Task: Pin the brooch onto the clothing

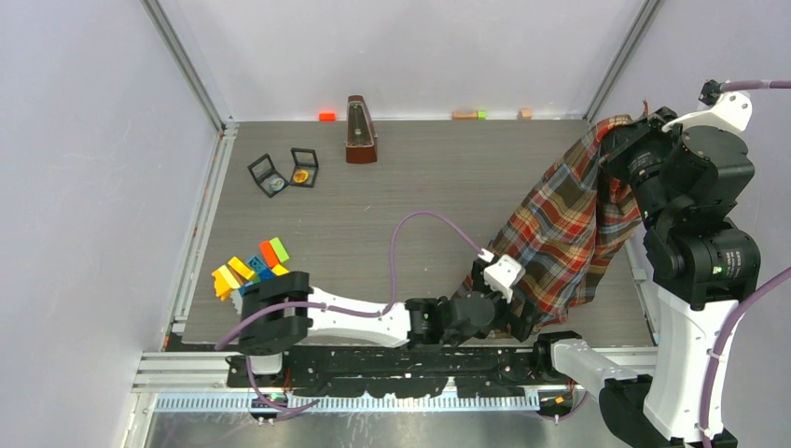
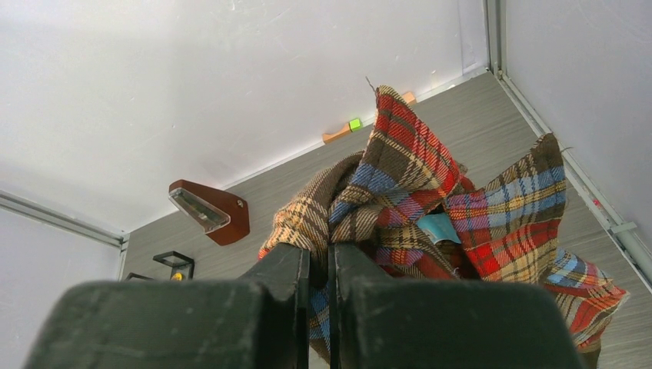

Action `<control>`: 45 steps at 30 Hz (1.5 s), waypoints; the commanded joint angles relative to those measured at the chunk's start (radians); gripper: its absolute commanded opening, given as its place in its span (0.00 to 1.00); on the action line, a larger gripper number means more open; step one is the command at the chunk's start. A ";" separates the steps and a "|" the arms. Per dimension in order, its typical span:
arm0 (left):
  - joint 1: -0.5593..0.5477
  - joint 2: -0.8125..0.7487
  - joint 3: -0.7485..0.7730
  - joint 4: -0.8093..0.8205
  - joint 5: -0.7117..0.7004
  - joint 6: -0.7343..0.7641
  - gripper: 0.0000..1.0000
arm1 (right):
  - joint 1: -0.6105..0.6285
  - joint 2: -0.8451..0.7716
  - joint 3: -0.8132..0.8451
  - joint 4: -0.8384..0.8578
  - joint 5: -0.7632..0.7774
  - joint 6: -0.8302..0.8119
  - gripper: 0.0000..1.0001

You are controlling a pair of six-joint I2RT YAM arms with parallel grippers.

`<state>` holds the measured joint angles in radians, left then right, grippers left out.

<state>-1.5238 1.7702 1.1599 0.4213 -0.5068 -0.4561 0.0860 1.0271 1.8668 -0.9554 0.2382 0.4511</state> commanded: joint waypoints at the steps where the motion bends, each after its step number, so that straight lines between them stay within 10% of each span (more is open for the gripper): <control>1: 0.026 0.083 0.095 0.018 0.079 -0.103 1.00 | 0.001 -0.019 -0.001 0.101 -0.003 0.005 0.00; 11: 0.079 0.229 0.250 -0.007 0.160 -0.151 0.99 | 0.001 -0.029 -0.039 0.111 0.016 0.002 0.01; 21: 0.217 0.146 0.156 0.090 0.251 -0.071 0.00 | 0.001 -0.024 -0.112 0.135 0.060 -0.022 0.00; 28: 0.392 -0.231 0.132 -0.373 0.311 0.214 0.00 | 0.002 0.059 -0.123 0.158 0.186 -0.130 0.00; 37: 0.580 -0.496 0.471 -1.147 0.389 0.451 0.00 | 0.001 0.146 0.131 0.128 0.216 -0.156 0.00; 45: 0.580 -0.652 0.748 -1.348 0.398 0.439 0.00 | 0.001 -0.011 0.298 0.091 0.137 -0.177 0.01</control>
<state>-0.9432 1.1934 1.7927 -0.7662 -0.1261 -0.0357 0.0898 1.1454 2.0758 -0.9180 0.3759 0.3061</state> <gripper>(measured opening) 0.011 0.097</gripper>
